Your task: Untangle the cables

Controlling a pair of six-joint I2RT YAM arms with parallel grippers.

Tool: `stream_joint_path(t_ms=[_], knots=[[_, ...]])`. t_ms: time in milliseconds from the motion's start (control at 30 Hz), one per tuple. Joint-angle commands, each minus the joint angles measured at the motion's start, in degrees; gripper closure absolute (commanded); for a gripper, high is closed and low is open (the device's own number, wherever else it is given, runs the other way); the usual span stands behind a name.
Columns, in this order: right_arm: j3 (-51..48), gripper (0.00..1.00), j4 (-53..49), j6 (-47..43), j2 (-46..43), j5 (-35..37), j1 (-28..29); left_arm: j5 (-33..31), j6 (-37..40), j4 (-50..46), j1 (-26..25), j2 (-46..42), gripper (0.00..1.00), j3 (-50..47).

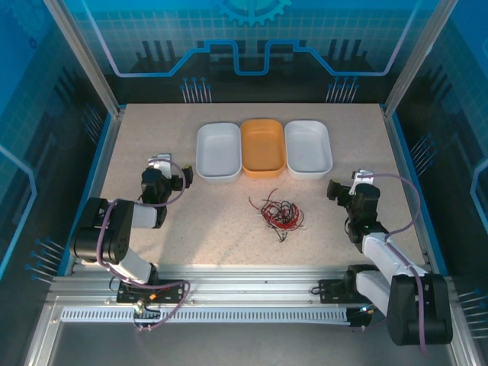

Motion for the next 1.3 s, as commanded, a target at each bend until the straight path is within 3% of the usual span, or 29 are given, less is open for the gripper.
stream_joint_path(t_ms=[0,433,633,767,1033,1267], knots=[[1.6,0.00,-0.3,0.2,0.2,1.0,-0.8,1.2,0.5,-0.3,0.4,-1.4,0.01,-0.9],[2.7,0.00,-4.4,0.4,-0.5,2.2,-0.7,-2.4,-0.7,2.0,0.4,-4.6,0.01,-3.5],[4.7,0.00,-11.4,1.0,-2.3,5.9,-0.2,-3.8,-1.1,-1.3,0.3,-13.5,0.01,-6.0],[8.0,0.00,-19.0,1.8,-2.7,8.9,1.8,-5.1,-1.8,-9.9,-1.0,-23.8,0.01,-6.4],[18.0,0.00,-36.9,4.4,-1.3,21.1,13.1,-5.5,-6.6,-28.6,-9.6,-44.3,0.01,-4.4],[28.0,0.00,-56.8,13.5,0.9,22.8,17.8,-7.0,-7.1,-40.9,-22.6,-48.8,0.01,2.0]])
